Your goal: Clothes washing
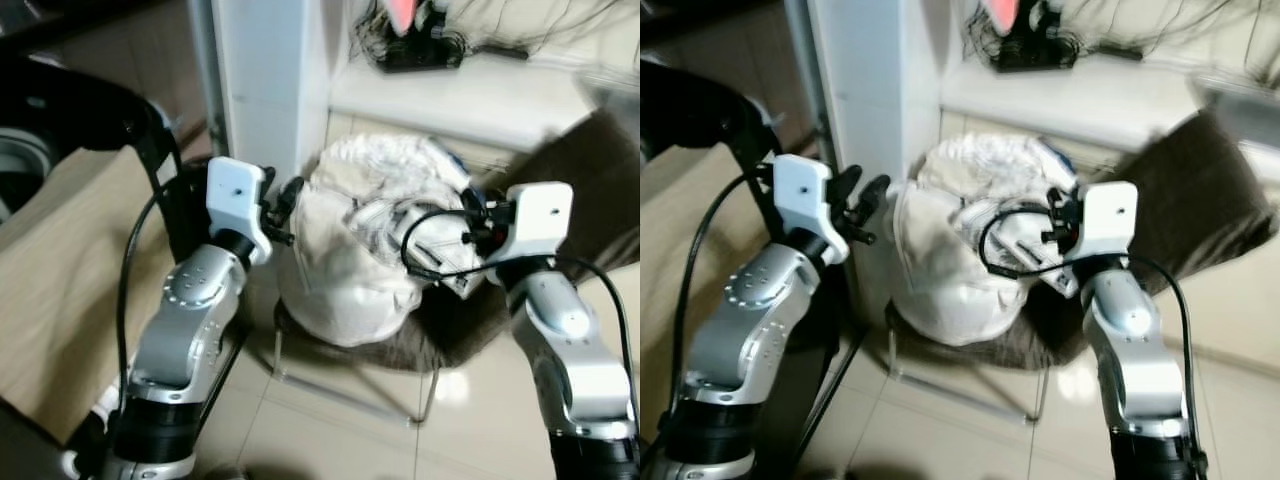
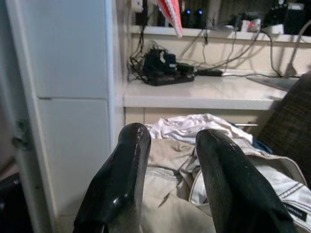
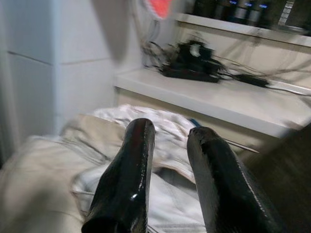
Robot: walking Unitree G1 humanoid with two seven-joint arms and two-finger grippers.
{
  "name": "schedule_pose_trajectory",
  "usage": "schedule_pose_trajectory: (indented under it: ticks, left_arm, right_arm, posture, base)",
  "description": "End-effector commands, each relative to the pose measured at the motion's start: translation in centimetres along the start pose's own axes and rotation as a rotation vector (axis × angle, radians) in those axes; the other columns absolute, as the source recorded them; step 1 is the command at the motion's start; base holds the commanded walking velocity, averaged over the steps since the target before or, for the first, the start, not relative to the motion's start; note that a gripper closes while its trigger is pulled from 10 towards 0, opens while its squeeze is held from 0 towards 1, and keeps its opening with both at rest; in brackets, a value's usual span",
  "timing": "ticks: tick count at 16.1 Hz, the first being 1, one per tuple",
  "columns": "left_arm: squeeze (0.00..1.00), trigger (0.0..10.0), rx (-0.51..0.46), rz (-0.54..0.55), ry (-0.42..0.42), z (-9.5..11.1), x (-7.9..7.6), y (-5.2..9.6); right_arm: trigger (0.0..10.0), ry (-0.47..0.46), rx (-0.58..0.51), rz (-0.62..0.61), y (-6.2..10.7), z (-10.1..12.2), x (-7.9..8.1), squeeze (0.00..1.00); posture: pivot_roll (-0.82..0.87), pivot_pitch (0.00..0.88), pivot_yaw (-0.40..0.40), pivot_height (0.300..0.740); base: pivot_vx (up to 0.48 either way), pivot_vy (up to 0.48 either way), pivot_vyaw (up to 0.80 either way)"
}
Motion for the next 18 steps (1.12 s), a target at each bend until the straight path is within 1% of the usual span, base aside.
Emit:
schedule_pose_trajectory:
  ticks: [1, 2, 5, 9, 12, 13, 14, 15, 16, 17, 18]
  left_arm:
    - [0.00, 10.0, 0.009, -0.012, -0.016, -0.2, -0.3, -0.1]
    - [0.00, 10.0, 0.011, -0.008, -0.011, -0.2, -0.3, -0.1]
    - [0.00, 10.0, 0.016, 0.007, -0.017, -0.5, 0.0, 0.1]
    - [0.00, 10.0, 0.022, 0.008, -0.012, -0.8, -0.2, 0.5]
    - [0.00, 10.0, 0.029, 0.010, -0.008, -0.9, -0.5, 0.5]
    - [0.00, 10.0, 0.030, 0.012, -0.008, -0.9, -0.5, 0.5]
    - [0.00, 10.0, 0.031, 0.013, -0.007, -0.9, -0.5, 0.5]
    - [0.00, 10.0, 0.032, 0.016, -0.007, -0.9, -0.5, 0.6]
    - [0.00, 10.0, 0.033, 0.018, -0.007, -1.0, -0.4, 0.7]
    - [0.00, 10.0, 0.035, 0.027, -0.008, -1.0, -0.3, 0.8]
    - [0.00, 10.0, 0.037, 0.039, 0.016, -1.0, 0.0, 1.0]
  right_arm:
    - [10.0, -0.006, 0.023, 0.002, 0.1, -0.4, 0.3, 0.00]
    - [10.0, -0.011, 0.027, 0.011, 0.1, -0.6, 0.7, 0.00]
    - [10.0, 0.003, 0.050, 0.039, 0.3, -1.0, 1.2, 0.00]
    - [10.0, 0.014, 0.068, 0.070, 0.6, -1.3, 1.5, 0.00]
    - [10.0, 0.007, 0.082, 0.080, 0.7, -1.5, 1.5, 0.00]
    - [10.0, 0.042, 0.090, 0.104, 0.6, -1.5, 1.7, 0.00]
    - [10.0, 0.045, 0.107, 0.136, 0.7, -1.7, 2.1, 0.00]
    - [10.0, 0.061, 0.112, 0.152, 0.7, -1.8, 2.4, 0.00]
    - [10.0, 0.061, 0.111, 0.155, 0.8, -1.8, 2.5, 0.00]
    - [10.0, 0.034, 0.110, 0.145, 0.8, -1.9, 2.5, 0.00]
    - [10.0, -0.005, 0.118, 0.137, 1.0, -2.0, 2.3, 0.00]
  posture:
    - [-0.12, 0.000, -0.033, 0.740]
    - [-0.12, 0.000, -0.032, 0.740]
    - [-0.12, 0.000, -0.029, 0.740]
    - [-0.12, 0.000, -0.036, 0.740]
    - [-0.12, 0.000, -0.040, 0.740]
    - [-0.12, 0.000, -0.042, 0.740]
    - [-0.12, 0.000, -0.043, 0.740]
    - [-0.12, 0.000, -0.044, 0.740]
    - [-0.12, 0.000, -0.046, 0.740]
    - [-0.12, 0.000, -0.047, 0.740]
    - [-0.11, 0.000, -0.045, 0.740]
  base:
    - [0.337, 0.000, 0.00]
    - [0.341, 0.000, 0.00]
    - [0.344, 0.000, 0.00]
    - [0.341, 0.000, 0.73]
    - [0.344, 0.000, 0.00]
    - [0.341, 0.000, 0.00]
    - [0.341, 0.000, 0.00]
    - [0.334, 0.000, 0.80]
    - [0.337, 0.000, 0.80]
    - [0.319, 0.000, 0.00]
    - [0.000, 0.000, 0.00]
Point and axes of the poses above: a point about 5 cm out from each wrist's last joint towards the gripper, its own y axis pointing back from the gripper into the wrist, its own z axis along the axis of the wrist's last joint, x = y × z, the point moved 3 cm from there along -y, pointing out of the wrist towards the gripper, and after that the axes turned 15 degrees about -y, right-handed, at the moved point
